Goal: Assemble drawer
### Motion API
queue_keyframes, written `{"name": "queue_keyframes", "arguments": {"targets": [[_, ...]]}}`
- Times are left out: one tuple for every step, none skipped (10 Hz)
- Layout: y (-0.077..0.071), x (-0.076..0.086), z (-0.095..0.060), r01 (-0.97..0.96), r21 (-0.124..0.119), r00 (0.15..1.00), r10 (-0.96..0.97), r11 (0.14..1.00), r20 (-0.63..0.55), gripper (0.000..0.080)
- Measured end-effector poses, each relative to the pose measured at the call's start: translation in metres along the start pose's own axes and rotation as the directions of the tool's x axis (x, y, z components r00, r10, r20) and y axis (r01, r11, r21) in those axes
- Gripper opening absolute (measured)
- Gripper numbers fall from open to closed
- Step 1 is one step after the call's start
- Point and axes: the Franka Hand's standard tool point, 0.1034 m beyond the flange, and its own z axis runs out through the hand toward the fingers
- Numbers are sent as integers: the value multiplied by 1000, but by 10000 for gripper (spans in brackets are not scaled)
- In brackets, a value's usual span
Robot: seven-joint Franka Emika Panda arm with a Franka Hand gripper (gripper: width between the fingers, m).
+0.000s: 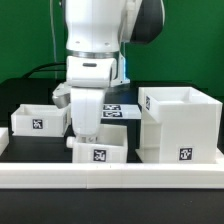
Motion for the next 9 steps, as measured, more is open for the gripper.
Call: {"name": "queue_keyframes", "arguments": {"targets": [[0,5,0,-6,0,1000,6,1000,-2,42],[0,9,0,-10,1,1000,10,1000,-4,42],[-1,6,1,-14,2,1000,14,1000,-3,42],[-1,5,1,-18,2,1000,18,1000,-3,42],[-1,5,2,-18,3,1000,18,1000,-3,42],[-1,4,2,-18,5,1000,18,1000,-3,42],[-3,4,4,-14,10,1000,14,1000,-3,42],[-1,9,4,-18,-11,1000,18,1000,-7,42],[-2,18,4,-28,-7,1000,28,1000,-9,42]]}}
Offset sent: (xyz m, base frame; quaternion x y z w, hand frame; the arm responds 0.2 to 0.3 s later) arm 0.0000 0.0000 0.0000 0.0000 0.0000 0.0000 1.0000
